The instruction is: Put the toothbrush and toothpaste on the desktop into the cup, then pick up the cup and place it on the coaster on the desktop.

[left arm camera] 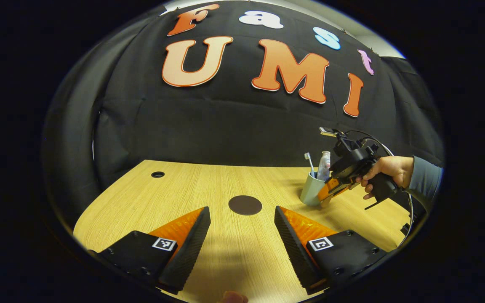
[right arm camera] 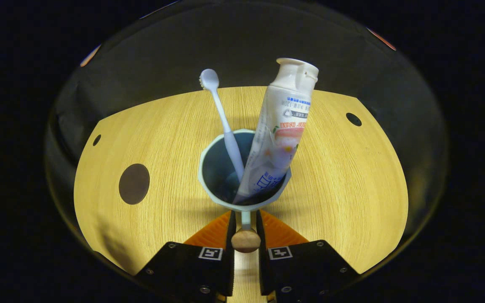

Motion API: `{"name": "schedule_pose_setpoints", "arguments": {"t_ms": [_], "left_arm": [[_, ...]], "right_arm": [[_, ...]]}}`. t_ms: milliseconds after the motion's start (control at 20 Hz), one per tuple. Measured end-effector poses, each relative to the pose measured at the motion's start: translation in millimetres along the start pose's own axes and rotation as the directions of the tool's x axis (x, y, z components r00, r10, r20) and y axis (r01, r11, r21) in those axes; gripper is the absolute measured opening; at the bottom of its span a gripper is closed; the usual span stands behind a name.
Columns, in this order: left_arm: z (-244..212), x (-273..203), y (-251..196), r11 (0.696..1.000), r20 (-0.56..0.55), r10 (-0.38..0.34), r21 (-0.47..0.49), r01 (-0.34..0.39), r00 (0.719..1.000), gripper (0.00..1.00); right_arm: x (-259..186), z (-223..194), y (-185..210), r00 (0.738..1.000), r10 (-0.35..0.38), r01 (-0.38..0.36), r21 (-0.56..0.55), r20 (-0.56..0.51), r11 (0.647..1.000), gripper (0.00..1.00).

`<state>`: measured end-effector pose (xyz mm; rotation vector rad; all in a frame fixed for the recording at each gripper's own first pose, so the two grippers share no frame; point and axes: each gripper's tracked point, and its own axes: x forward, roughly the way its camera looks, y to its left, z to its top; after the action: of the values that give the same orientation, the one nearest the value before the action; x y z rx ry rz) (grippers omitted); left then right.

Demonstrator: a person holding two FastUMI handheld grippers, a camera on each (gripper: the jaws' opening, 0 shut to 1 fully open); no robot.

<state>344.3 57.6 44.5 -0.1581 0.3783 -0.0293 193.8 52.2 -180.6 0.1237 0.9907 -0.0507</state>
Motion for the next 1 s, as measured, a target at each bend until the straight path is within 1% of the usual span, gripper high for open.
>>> {"name": "schedule_pose_setpoints", "arguments": {"t_ms": [50,150,400,600,800,900,1000], "left_arm": [[-1.6,0.3,0.4,1.000,-0.006,0.001,0.001,-0.001,1.000,0.98],[-6.4,-2.6,-1.6,1.000,-0.021,0.002,0.003,-0.002,1.000,0.98],[-4.8,-7.9,1.6,1.000,-0.024,0.019,0.014,-0.018,1.000,0.98],[-8.9,-16.1,10.6,0.999,-0.029,0.042,0.029,-0.042,0.999,0.99],[-13.6,-33.2,13.1,0.997,-0.026,0.071,0.028,-0.071,0.997,0.99],[-11.6,-43.2,16.2,0.996,-0.021,0.090,0.026,-0.089,0.996,0.98],[-6.9,-52.0,18.0,0.995,-0.015,0.098,0.016,-0.098,0.995,0.98]], "right_arm": [[0.7,0.6,1.7,1.000,0.004,-0.004,-0.005,0.001,1.000,0.23],[-0.2,2.2,2.0,1.000,0.030,-0.030,-0.015,0.009,0.999,0.21],[-1.0,10.2,5.8,0.992,0.105,-0.100,-0.068,0.065,0.993,0.20],[-3.7,14.7,5.3,0.987,0.148,-0.140,-0.121,0.066,0.983,0.20],[-5.3,18.6,8.6,0.979,0.190,-0.175,-0.165,0.080,0.971,0.20],[-5.6,18.8,10.9,0.972,0.224,-0.206,-0.197,0.072,0.958,0.20],[-5.0,22.2,11.9,0.969,0.236,-0.212,-0.248,0.069,0.945,0.20]]}}
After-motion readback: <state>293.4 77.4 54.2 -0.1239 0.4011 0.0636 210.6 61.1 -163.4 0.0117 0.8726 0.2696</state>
